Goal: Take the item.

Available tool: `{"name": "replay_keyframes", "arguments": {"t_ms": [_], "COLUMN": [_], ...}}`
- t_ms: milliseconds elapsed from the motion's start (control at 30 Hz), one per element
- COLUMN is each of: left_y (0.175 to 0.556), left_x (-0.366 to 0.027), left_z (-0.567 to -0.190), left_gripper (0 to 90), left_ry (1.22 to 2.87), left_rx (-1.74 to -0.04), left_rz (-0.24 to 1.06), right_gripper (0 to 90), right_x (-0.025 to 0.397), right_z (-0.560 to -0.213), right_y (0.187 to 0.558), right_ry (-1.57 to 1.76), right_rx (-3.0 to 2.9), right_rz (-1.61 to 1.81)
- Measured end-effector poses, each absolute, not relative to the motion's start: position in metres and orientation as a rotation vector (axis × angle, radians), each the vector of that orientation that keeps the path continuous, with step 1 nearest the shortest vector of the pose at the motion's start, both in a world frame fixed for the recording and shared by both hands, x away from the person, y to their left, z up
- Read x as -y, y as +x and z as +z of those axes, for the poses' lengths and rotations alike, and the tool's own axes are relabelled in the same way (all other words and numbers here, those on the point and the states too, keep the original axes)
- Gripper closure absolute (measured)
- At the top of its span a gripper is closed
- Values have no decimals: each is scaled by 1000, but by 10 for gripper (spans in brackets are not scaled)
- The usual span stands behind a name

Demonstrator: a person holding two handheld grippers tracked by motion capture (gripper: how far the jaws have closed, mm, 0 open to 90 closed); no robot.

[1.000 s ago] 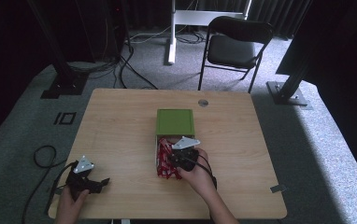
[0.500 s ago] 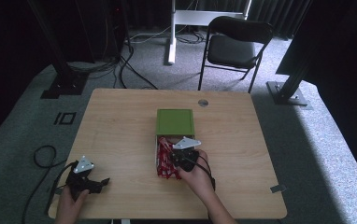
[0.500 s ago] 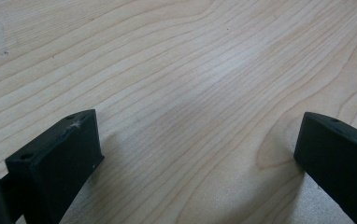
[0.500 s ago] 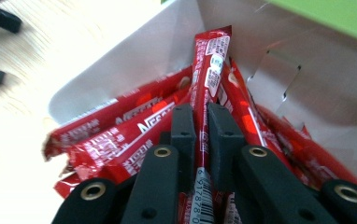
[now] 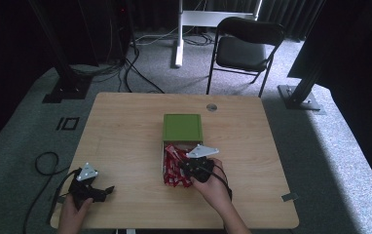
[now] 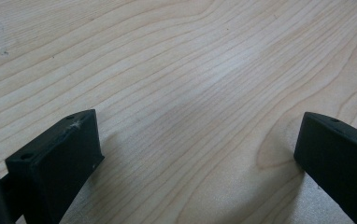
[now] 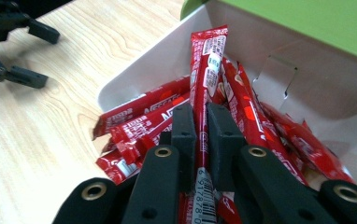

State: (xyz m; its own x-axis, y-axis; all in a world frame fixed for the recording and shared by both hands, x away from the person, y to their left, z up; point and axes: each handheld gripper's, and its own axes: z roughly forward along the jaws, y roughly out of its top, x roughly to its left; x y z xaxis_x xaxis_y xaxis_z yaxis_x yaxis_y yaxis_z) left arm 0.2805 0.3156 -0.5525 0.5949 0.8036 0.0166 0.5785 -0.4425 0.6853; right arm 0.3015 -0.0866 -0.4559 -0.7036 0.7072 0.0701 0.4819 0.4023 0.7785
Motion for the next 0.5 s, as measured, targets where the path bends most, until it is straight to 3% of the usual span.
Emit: {"name": "replay_keyframes", "arguments": {"t_ms": [500], "left_y": [280], "left_x": [-316], "left_z": [-552], "left_gripper": [15], "left_ry": [2181], "left_rx": [-1088], "left_rz": [452], "right_gripper": [824], "right_x": [109], "right_z": [-425], "right_y": [286], "right_ry": [1001], "right_rx": [-2298], "right_rz": [1329]}}
